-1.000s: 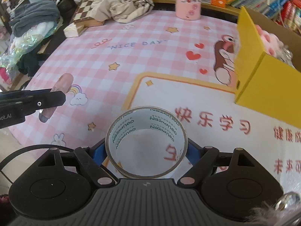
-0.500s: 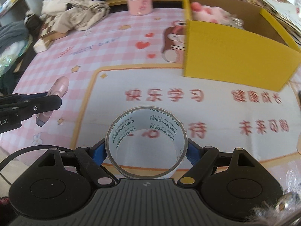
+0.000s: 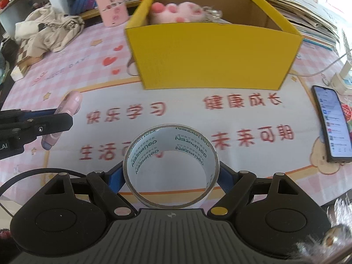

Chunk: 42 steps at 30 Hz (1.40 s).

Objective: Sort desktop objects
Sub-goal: 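Lift the tape roll and eraser and carry both toward the yellow box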

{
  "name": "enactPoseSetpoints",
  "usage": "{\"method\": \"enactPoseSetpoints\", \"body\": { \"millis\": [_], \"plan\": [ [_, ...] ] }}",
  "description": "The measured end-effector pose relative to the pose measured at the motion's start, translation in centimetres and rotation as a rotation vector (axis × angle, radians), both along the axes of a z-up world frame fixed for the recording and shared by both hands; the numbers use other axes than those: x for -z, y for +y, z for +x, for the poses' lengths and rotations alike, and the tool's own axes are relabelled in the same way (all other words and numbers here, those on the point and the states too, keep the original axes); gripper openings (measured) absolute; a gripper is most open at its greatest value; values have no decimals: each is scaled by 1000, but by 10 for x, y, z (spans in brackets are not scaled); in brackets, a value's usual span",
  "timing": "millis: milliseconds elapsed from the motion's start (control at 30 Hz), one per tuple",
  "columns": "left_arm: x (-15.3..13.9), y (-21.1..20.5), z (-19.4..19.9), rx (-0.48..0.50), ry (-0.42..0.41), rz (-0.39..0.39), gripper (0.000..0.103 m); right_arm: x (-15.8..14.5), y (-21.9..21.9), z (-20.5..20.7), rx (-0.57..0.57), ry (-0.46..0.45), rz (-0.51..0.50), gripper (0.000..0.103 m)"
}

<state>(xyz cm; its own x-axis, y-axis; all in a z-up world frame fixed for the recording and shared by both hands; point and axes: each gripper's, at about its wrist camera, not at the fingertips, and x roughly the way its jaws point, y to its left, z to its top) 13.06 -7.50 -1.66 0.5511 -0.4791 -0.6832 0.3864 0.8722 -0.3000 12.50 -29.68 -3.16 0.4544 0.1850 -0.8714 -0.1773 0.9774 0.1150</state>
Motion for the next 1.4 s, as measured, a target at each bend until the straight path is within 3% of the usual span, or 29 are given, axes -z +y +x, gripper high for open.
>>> {"method": "enactPoseSetpoints", "body": {
  "millis": [767,1000,1400],
  "plan": [
    [14,-111,30,35,47,43,23,14,-99,39,-31,62,17,82],
    [-13,-132,29,23,-55,62,23,-8,-113,49,-94,-10,63,82],
    [-71,-143,49,-27,-215,31,23,-80,-124,78,-194,-188,191,82]
  ]
}}
